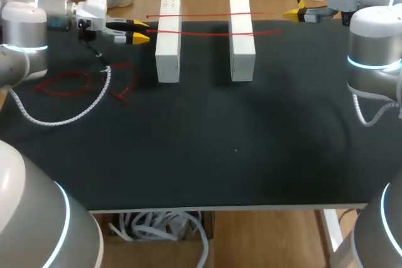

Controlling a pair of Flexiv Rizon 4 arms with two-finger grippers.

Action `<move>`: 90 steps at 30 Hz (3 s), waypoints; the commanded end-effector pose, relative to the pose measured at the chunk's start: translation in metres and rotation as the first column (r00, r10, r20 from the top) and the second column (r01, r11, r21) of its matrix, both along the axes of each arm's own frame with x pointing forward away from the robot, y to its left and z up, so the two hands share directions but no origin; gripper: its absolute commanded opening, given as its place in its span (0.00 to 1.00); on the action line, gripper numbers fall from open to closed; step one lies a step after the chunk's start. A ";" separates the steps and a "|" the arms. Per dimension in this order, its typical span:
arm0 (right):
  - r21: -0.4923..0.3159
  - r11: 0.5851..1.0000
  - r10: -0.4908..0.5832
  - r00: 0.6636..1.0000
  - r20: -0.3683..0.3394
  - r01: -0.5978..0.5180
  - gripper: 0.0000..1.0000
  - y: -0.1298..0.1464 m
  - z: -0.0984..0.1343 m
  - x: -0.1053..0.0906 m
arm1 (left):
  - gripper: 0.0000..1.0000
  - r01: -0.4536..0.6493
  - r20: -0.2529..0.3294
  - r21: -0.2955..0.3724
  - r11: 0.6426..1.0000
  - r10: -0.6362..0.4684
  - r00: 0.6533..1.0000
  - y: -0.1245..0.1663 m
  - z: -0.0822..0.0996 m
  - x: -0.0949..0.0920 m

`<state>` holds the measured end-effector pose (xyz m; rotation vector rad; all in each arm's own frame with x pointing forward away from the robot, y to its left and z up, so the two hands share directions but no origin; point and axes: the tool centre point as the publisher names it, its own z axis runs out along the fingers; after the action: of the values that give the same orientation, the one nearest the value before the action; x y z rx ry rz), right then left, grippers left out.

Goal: Grab the tape and strap the tape.

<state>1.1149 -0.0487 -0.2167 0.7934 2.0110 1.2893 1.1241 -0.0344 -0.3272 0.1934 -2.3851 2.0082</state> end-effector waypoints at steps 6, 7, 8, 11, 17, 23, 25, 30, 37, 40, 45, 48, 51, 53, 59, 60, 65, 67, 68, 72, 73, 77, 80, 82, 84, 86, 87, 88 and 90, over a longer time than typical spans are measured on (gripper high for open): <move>0.000 1.000 0.000 1.000 0.000 0.000 1.00 0.000 0.000 0.000 | 0.33 0.017 0.004 -0.006 1.000 -0.017 1.000 -0.001 -0.001 0.001; 0.000 1.000 0.000 1.000 0.000 0.000 1.00 0.000 0.000 0.000 | 0.33 0.017 0.004 -0.005 1.000 -0.017 1.000 -0.001 -0.001 0.001; 0.000 1.000 0.000 1.000 0.000 0.000 1.00 0.000 0.000 0.000 | 0.34 0.017 0.003 -0.004 1.000 -0.017 1.000 -0.001 -0.001 0.001; 0.000 1.000 0.000 1.000 0.000 0.000 1.00 0.000 0.000 0.000 | 0.35 0.021 0.004 0.005 1.000 -0.021 1.000 -0.001 -0.002 0.000; 0.000 1.000 0.000 1.000 0.000 0.000 1.00 0.000 0.000 0.000 | 0.25 0.017 0.004 0.008 1.000 -0.017 1.000 0.000 -0.002 0.000; 0.000 1.000 0.000 1.000 0.000 0.000 1.00 0.000 0.000 0.000 | 0.10 0.019 0.004 0.006 1.000 -0.019 1.000 -0.001 -0.002 0.000; 0.000 1.000 0.000 1.000 0.000 0.000 1.00 0.000 0.000 0.000 | 0.07 0.020 0.004 0.007 1.000 -0.020 1.000 -0.001 -0.002 0.000; 0.000 1.000 0.000 1.000 0.000 0.000 1.00 0.000 0.000 0.000 | 0.07 0.021 0.006 0.010 1.000 -0.021 1.000 -0.001 -0.003 0.001; 0.000 1.000 0.000 1.000 0.000 0.000 1.00 0.000 0.000 0.000 | 0.00 0.025 0.007 0.010 1.000 -0.025 1.000 -0.002 -0.003 0.000; 0.000 1.000 0.000 1.000 0.000 0.000 1.00 0.000 0.000 0.000 | 0.00 0.027 0.009 0.018 0.999 -0.028 1.000 -0.002 -0.002 0.000; 0.000 1.000 0.000 1.000 0.000 0.000 1.00 0.000 0.000 0.000 | 0.00 0.029 0.010 0.030 0.999 -0.029 1.000 0.000 0.001 -0.003; 0.000 1.000 0.000 1.000 0.000 0.000 1.00 0.000 0.000 0.000 | 0.00 0.027 0.010 0.045 0.999 -0.028 1.000 0.000 0.005 -0.005; 0.000 1.000 0.000 1.000 0.000 0.000 1.00 0.000 0.000 0.000 | 0.00 0.023 0.015 0.062 0.998 -0.024 1.000 0.000 0.010 -0.007; 0.000 1.000 0.000 1.000 0.000 0.000 1.00 0.000 0.000 0.000 | 0.00 0.017 0.013 0.074 0.997 -0.018 1.000 0.000 0.016 -0.009; 0.000 1.000 0.000 1.000 0.000 0.000 1.00 0.000 0.000 0.000 | 0.00 -0.005 0.000 0.167 0.986 0.005 1.000 -0.004 0.037 -0.016; 0.000 1.000 0.000 1.000 0.000 0.000 1.00 0.000 0.000 0.000 | 0.00 -0.004 0.015 0.171 0.985 0.002 1.000 -0.005 0.043 -0.018; 0.000 1.000 0.000 1.000 0.000 0.000 1.00 0.000 0.000 0.000 | 0.00 0.028 0.054 0.186 0.982 -0.039 0.998 -0.013 0.068 -0.026; 0.000 1.000 0.000 1.000 0.000 0.000 1.00 0.000 0.000 0.000 | 0.00 0.028 0.067 0.180 0.983 -0.040 0.997 -0.016 0.076 -0.027; 0.000 1.000 0.000 1.000 0.000 0.000 1.00 0.000 0.000 0.000 | 0.00 0.024 0.074 0.180 0.983 -0.038 0.997 -0.017 0.080 -0.027; 0.000 1.000 0.000 1.000 0.000 0.000 1.00 0.000 0.000 0.000 | 0.00 -0.003 0.097 0.156 0.988 -0.012 0.995 -0.023 0.091 -0.028; 0.000 1.000 0.000 1.000 0.000 0.000 1.00 0.000 0.000 0.000 | 0.00 -0.009 0.098 0.150 0.989 -0.006 0.995 -0.025 0.094 -0.028; 0.000 1.000 0.000 1.000 0.000 0.000 1.00 0.000 0.000 0.000 | 0.00 -0.022 0.095 0.127 0.992 0.010 0.995 -0.033 0.102 -0.027; 0.000 1.000 0.000 1.000 0.000 0.000 1.00 0.000 0.000 0.000 | 0.00 -0.021 0.088 0.114 0.993 0.011 0.996 -0.041 0.110 -0.026; 0.000 1.000 0.000 1.000 0.000 0.000 1.00 0.000 0.000 0.000 | 0.00 -0.023 0.087 0.081 0.996 0.016 0.996 -0.045 0.115 -0.025; 0.000 1.000 0.000 1.000 0.000 0.000 1.00 0.000 0.000 0.000 | 0.00 -0.024 0.087 0.030 0.999 0.021 0.996 -0.047 0.119 -0.024; 0.000 1.000 0.000 1.000 0.000 0.000 1.00 0.000 0.000 0.000 | 0.00 0.062 0.153 -0.021 0.998 -0.058 0.987 -0.049 0.124 -0.028; 0.000 1.000 0.000 1.000 0.000 0.000 1.00 0.000 0.000 0.000 | 0.00 0.105 0.165 -0.008 0.994 -0.102 0.981 -0.051 0.126 -0.031; 0.000 1.000 0.000 1.000 0.000 0.000 1.00 0.000 0.000 0.000 | 0.00 0.137 0.174 0.014 0.990 -0.137 0.975 -0.053 0.126 -0.033; 0.000 1.000 0.000 1.000 0.000 0.000 1.00 0.000 0.000 0.000 | 0.00 0.143 0.182 0.013 0.990 -0.143 0.973 -0.056 0.127 -0.034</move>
<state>1.1149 -0.0486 -0.2167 0.7933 2.0110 1.2893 1.0853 -0.0915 -0.1998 -0.0808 -2.4471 2.0569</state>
